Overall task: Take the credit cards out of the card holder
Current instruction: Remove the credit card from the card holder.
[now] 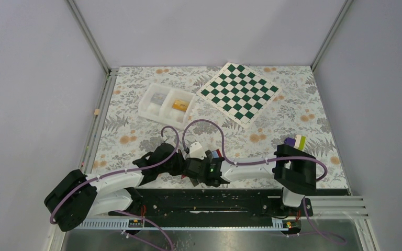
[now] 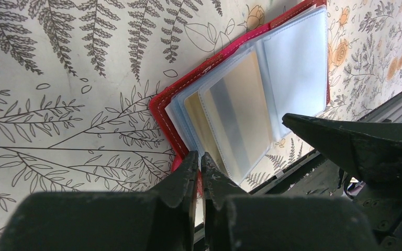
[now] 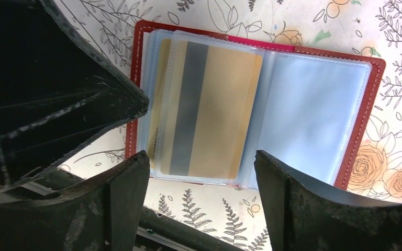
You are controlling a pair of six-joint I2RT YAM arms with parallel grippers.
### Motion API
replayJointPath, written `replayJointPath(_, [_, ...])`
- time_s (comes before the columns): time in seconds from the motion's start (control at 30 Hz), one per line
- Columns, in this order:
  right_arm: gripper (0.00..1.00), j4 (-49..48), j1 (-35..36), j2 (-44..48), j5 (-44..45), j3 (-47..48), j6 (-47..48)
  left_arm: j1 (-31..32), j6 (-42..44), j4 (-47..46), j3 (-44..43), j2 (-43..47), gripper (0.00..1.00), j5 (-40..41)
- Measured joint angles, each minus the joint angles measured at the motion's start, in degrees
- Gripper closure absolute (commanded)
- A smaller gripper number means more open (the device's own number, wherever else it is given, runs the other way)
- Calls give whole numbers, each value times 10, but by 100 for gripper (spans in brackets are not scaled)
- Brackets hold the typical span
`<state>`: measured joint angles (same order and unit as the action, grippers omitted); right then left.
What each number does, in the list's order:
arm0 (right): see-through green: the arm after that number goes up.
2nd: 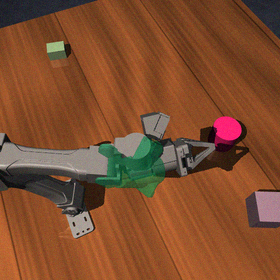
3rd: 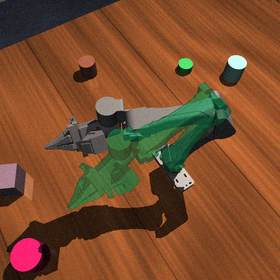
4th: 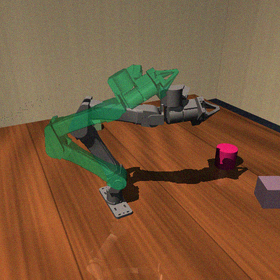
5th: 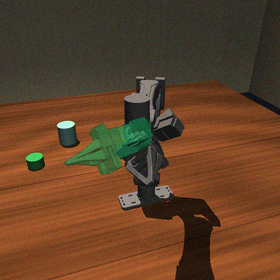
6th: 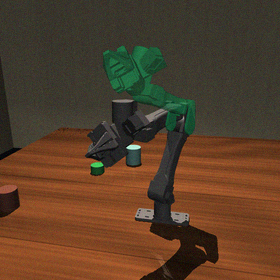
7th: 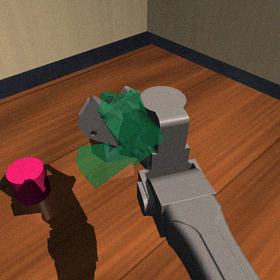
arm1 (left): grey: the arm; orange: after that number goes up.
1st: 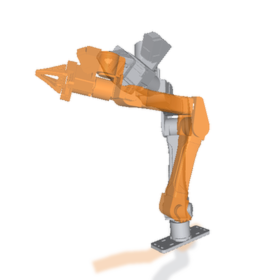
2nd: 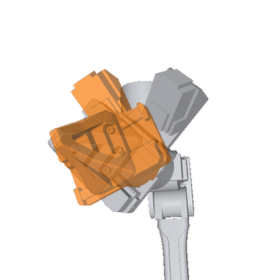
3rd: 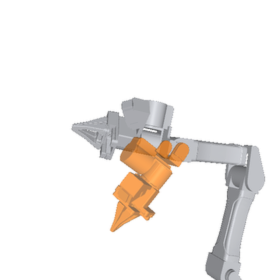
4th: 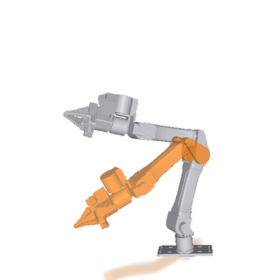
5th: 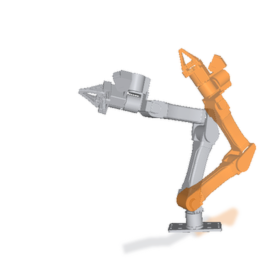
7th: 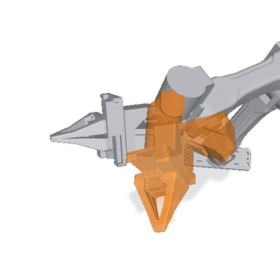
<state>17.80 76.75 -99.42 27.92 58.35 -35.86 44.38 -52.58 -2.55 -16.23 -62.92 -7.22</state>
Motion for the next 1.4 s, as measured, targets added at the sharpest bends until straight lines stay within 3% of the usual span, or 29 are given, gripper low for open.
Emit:
replayJointPath(0.3, [26, 21, 3, -6, 27, 3, -3, 0, 0, 1, 0, 3, 94, 0])
replayJointPath(0.8, [45, 0, 3, 21, 30, -13, -3, 0, 0, -1, 0, -3, 95, 1])
replayJointPath(1.0, [68, -8, 3, 23, 29, -20, -1, 0, 0, -1, 0, -3, 95, 1])
replayJointPath(1.17, [75, -10, 3, 23, 29, -24, 0, 0, 0, -1, 0, -5, 95, 1])
replayJointPath(1.3, [75, -10, 3, 26, 29, -26, 0, 0, 0, -1, 0, -5, 95, 2])
replayJointPath(1.4, [57, -11, 3, 28, 29, -27, 0, 0, 0, -1, 0, -5, 95, 2])
